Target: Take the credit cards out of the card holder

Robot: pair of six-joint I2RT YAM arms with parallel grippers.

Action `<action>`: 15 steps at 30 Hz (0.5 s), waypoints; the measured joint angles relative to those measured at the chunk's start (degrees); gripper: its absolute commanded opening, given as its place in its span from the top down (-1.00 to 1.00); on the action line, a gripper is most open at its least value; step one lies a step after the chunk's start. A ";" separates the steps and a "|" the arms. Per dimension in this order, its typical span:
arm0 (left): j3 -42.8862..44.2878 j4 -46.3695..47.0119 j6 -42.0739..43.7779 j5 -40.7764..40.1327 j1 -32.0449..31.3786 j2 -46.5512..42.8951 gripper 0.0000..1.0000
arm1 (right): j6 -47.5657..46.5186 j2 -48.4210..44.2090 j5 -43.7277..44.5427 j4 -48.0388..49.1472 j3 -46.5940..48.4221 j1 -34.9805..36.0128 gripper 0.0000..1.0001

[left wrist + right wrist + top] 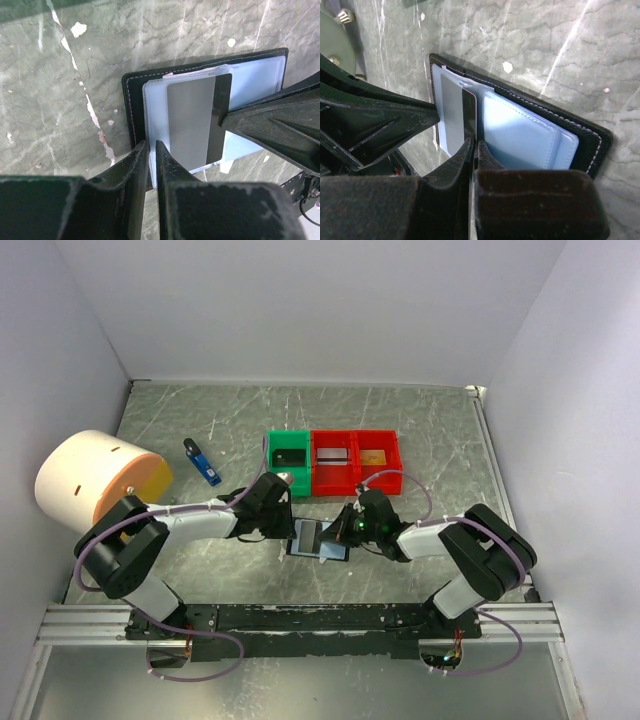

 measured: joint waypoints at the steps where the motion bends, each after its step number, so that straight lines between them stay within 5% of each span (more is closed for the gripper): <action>1: 0.07 -0.15 0.00 -0.09 0.00 0.04 0.54 | -0.28 -0.11 0.02 -0.37 0.00 -0.13 1.00; 15: -1.20 3.19 -0.15 -1.33 -2.36 -9.46 0.12 | -4.09 -1.44 -1.20 -3.65 0.33 -1.90 1.00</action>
